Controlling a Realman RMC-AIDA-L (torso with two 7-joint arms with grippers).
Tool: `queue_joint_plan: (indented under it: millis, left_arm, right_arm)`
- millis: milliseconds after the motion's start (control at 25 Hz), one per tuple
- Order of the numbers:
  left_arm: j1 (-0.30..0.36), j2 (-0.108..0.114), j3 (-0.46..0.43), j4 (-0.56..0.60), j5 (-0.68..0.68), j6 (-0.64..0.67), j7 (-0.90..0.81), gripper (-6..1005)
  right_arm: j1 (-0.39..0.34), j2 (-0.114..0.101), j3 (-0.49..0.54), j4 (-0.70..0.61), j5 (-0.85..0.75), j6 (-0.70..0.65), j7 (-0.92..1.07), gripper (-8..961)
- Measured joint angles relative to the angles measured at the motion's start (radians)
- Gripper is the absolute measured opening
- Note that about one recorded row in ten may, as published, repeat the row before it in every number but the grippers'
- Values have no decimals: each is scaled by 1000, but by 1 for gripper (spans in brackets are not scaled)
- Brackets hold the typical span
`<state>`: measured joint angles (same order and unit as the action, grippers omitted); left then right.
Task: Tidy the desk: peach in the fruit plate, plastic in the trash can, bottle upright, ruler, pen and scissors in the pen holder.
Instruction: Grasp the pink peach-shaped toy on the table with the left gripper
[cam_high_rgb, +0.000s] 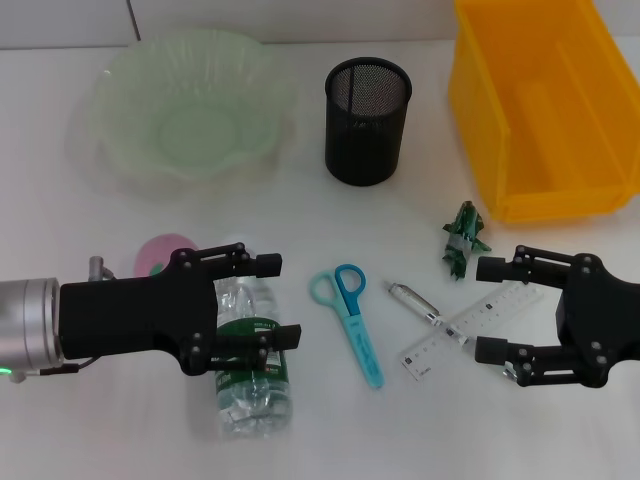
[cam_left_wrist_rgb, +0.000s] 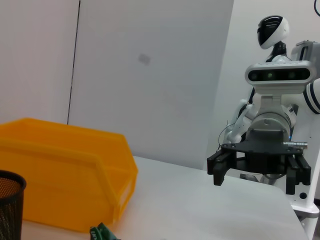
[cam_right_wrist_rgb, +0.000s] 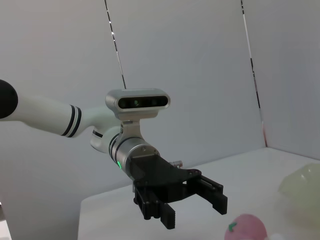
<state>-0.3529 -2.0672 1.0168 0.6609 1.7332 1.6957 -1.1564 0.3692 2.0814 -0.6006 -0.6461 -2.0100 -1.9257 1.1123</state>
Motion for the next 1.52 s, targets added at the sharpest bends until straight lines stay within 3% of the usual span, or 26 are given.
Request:
queue_joint_plan:
  millis: [320,720,840,1520]
  left_arm:
    - [-3,0,-17,3,-28,-8,10,799]
    - [69,3,-198,-29,-28,-172,96,800]
    - [83,2,-259,-96,-29,-239,165,800]
    - [52,-1,-215,-167,9,-414,180,747]
  right_arm:
    - [12,2,5,10,4,5,0,842]
    - [2,4,12,28,8,34,0,841]
    - [0,4,11,42,8,45,-1,841]
    - [5,5,12,51,8,78,-2,840]
